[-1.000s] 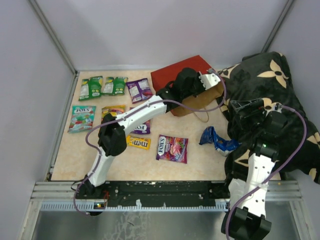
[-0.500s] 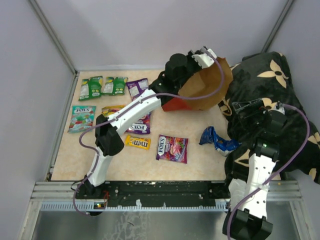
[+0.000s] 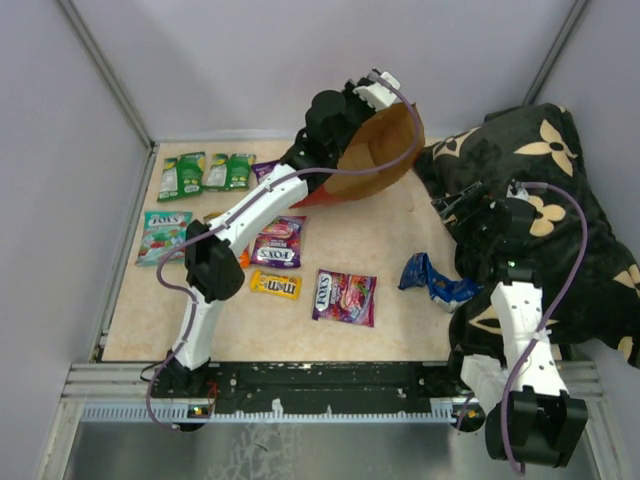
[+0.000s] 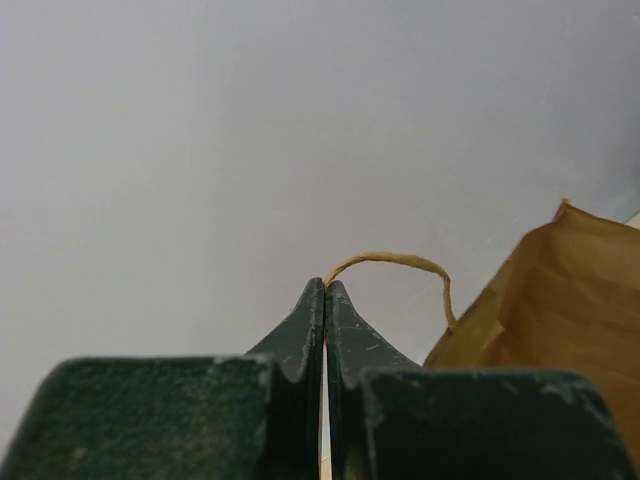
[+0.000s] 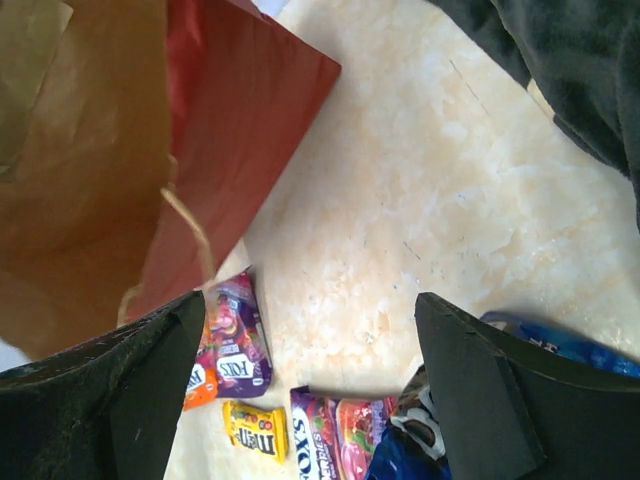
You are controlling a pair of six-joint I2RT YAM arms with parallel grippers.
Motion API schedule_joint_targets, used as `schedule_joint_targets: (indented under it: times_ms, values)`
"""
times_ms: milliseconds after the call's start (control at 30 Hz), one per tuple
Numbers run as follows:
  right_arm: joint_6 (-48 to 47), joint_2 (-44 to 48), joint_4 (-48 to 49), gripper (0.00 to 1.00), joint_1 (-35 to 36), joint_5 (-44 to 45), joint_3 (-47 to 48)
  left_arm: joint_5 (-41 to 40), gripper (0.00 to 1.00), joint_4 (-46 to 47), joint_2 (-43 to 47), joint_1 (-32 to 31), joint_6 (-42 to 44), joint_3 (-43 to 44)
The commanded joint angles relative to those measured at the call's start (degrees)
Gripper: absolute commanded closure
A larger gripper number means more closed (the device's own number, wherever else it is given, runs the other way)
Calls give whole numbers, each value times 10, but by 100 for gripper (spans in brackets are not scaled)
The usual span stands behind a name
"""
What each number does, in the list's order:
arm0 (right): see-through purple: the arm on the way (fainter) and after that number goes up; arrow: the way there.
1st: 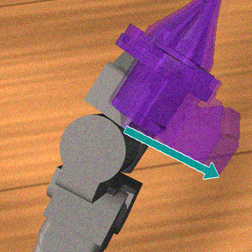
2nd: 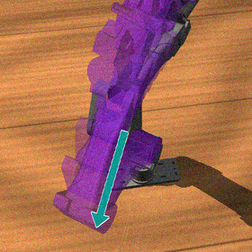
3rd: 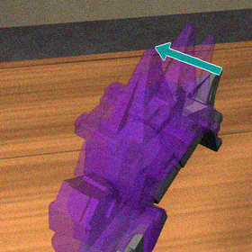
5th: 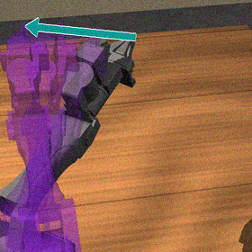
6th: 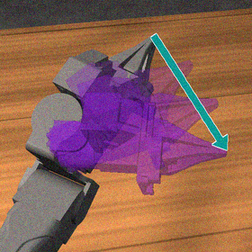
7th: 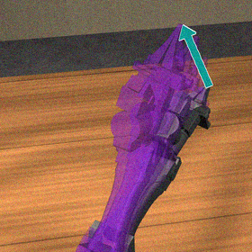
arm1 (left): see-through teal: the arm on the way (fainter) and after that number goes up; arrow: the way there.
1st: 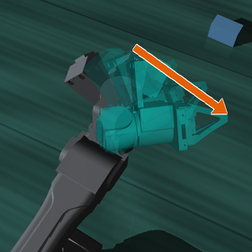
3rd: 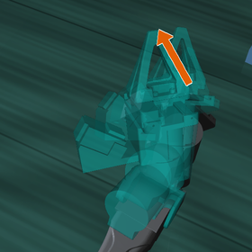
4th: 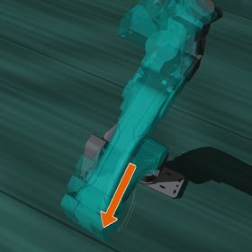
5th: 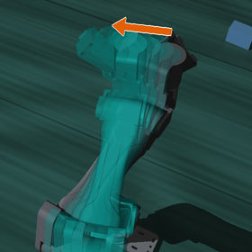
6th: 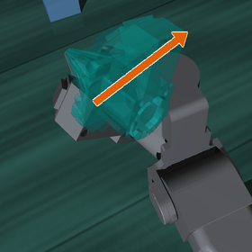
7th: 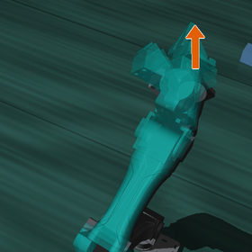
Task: Take the snacks out of the paper bag
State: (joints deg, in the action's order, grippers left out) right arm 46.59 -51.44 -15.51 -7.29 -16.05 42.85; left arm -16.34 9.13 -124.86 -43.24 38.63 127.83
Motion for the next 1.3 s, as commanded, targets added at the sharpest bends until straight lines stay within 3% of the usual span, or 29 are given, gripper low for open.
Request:
schedule_joint_targets:
  times_ms: [0,700,867,1000,1267]
  values:
    - [0,-9,72,14,3,2,39,21,100,30,3,-6,1,-14]
    - [21,-117,136,12,58,-23,65,36,100,25,5,-6,-15,-17]
    - [21,-134,142,19,97,-28,72,36,100,25,0,-7,-12,-15]
    - [30,-148,164,29,110,-38,58,35,100,23,-1,-7,-9,-15]
    - [25,-190,175,37,153,-45,71,30,100,20,-7,-7,1,-9]
